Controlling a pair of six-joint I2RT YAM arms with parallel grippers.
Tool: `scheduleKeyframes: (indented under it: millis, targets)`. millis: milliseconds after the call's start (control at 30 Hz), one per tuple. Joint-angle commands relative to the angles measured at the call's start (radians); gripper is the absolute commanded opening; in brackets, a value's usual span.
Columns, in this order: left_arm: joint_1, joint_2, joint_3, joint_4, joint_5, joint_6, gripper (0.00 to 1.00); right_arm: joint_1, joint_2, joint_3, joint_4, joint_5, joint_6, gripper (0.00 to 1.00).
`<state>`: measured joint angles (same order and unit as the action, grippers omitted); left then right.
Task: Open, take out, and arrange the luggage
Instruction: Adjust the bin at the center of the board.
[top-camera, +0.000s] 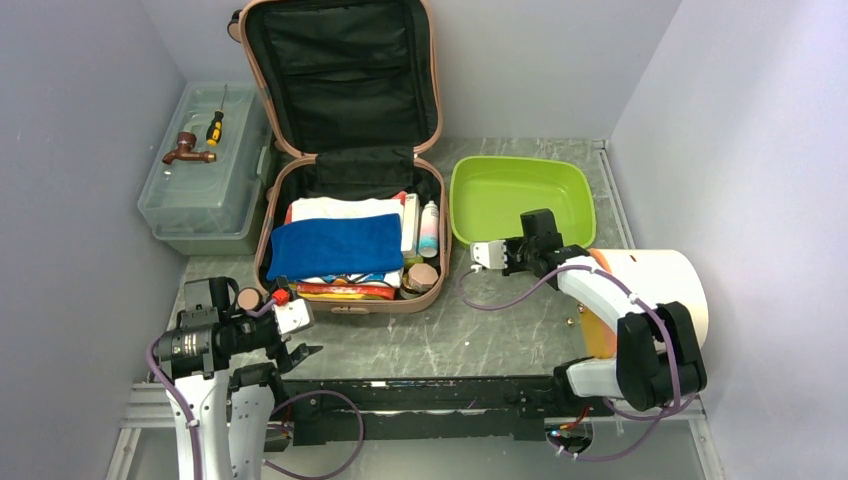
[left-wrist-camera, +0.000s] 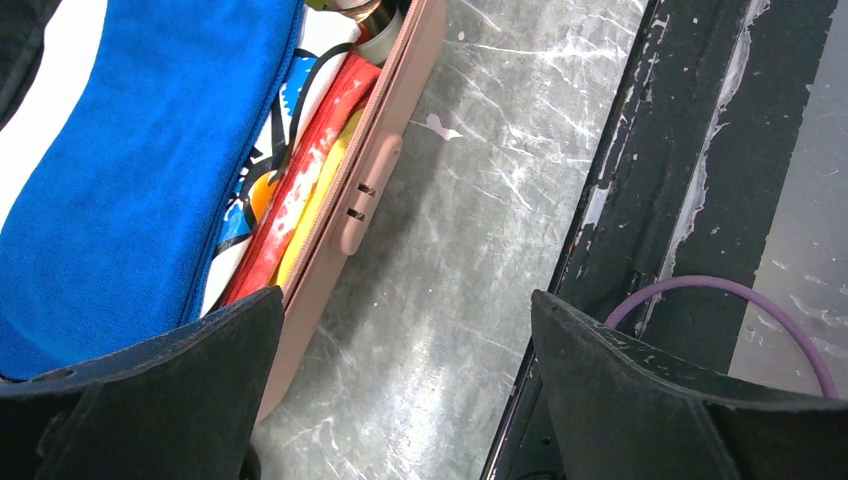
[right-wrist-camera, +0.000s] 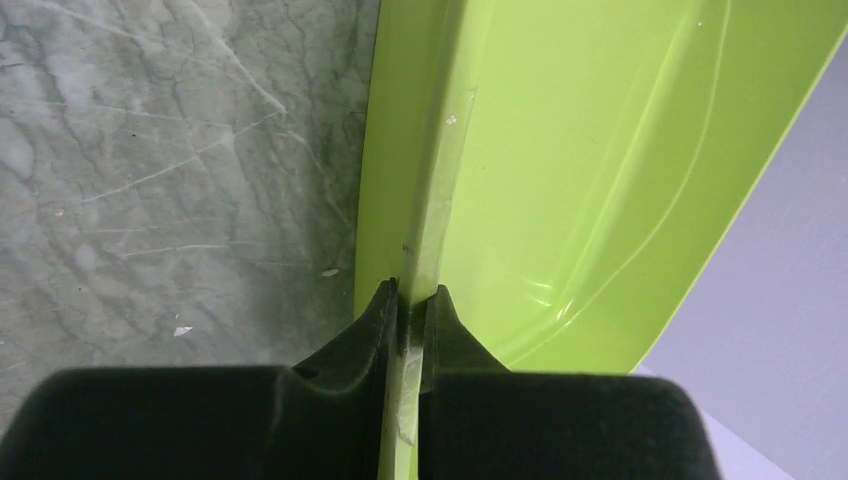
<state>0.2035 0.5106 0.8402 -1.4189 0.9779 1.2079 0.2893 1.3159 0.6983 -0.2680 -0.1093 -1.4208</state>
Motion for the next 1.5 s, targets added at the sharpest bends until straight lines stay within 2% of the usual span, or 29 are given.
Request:
scheduleKeyframes:
  millis: [0,167,367,567,900,1067,1200,1300,1367,1467]
  targets:
    - [0.005,0.015,0.02,0.004,0.019,0.004,0.99,0.028,-0.036,-0.012,-0.104,-0.067,-0.048,0.0]
    - [0.006,0.015,0.021,0.004,0.018,0.004,1.0,0.028,-0.068,-0.012,-0.153,-0.096,-0.063,0.0]
    - [0.008,0.013,0.02,0.005,0.019,0.002,0.99,0.028,-0.055,-0.017,-0.174,-0.025,-0.081,0.0]
    - [0.008,0.009,0.018,0.018,0.01,-0.016,1.0,0.024,-0.072,-0.01,-0.132,-0.026,0.019,0.0]
    - [0.007,-0.019,-0.018,0.163,-0.085,-0.198,1.0,-0.054,-0.052,0.023,-0.19,-0.163,0.089,0.0]
    - [0.008,-0.025,-0.021,0.161,-0.085,-0.195,1.0,-0.056,-0.01,0.092,-0.255,-0.251,0.129,0.0]
    - [0.008,-0.016,-0.02,0.151,-0.078,-0.181,1.0,-0.055,-0.016,0.103,-0.246,-0.26,0.134,0.14]
    - [0.008,-0.012,-0.018,0.152,-0.077,-0.181,1.0,-0.05,-0.026,0.066,-0.215,-0.237,0.102,0.34]
    - [0.007,-0.01,-0.018,0.155,-0.079,-0.186,0.99,-0.048,-0.025,0.048,-0.2,-0.238,0.089,0.44]
    - [0.007,-0.004,-0.018,0.154,-0.079,-0.183,0.99,-0.024,-0.007,0.043,-0.193,-0.246,0.079,0.48]
